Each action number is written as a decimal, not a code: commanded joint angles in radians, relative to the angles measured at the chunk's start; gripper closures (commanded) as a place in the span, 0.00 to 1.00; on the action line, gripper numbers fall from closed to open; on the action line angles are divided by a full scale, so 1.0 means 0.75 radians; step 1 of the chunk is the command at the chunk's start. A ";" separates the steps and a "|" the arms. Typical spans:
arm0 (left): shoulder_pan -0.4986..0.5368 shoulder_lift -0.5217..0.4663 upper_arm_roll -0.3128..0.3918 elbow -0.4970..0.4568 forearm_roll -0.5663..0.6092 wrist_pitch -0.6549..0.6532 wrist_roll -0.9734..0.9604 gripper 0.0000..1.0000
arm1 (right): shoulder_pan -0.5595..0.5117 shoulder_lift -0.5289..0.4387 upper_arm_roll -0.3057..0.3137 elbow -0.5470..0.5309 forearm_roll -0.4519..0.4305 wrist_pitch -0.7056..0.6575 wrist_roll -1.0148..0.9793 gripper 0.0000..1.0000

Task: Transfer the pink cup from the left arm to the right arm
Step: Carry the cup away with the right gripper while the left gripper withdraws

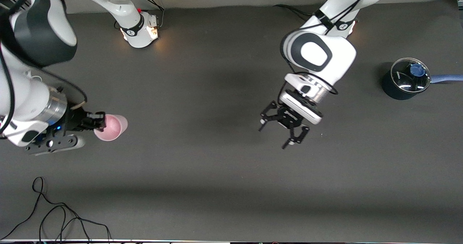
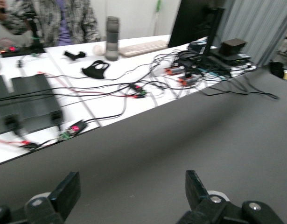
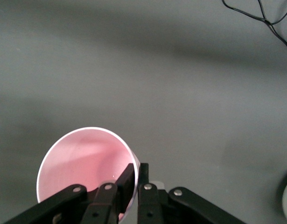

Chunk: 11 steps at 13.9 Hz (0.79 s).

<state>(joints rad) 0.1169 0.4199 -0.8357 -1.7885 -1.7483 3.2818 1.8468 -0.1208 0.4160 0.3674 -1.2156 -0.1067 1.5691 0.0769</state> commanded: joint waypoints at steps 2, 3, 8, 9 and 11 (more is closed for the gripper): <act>0.244 -0.116 -0.129 -0.184 0.032 -0.048 -0.020 0.00 | -0.060 -0.096 -0.078 -0.381 0.030 0.345 -0.164 1.00; 0.350 -0.116 -0.204 -0.208 0.042 -0.072 -0.020 0.00 | -0.060 -0.107 -0.093 -0.481 0.030 0.455 -0.166 1.00; 0.693 -0.114 -0.383 -0.286 0.071 -0.252 -0.012 0.00 | -0.060 -0.101 -0.187 -0.894 0.030 1.044 -0.190 1.00; 0.719 -0.114 -0.385 -0.293 0.073 -0.283 -0.012 0.00 | -0.062 -0.092 -0.195 -0.954 0.030 1.153 -0.194 1.00; 0.768 -0.114 -0.387 -0.309 0.108 -0.350 -0.014 0.00 | -0.076 -0.040 -0.210 -1.068 0.030 1.384 -0.195 1.00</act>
<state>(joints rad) 0.6460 0.3728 -1.1043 -1.9804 -1.6883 3.0670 1.8496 -0.1641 0.3984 0.2147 -1.9121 -0.1062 2.4683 -0.0363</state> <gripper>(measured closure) 0.000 0.916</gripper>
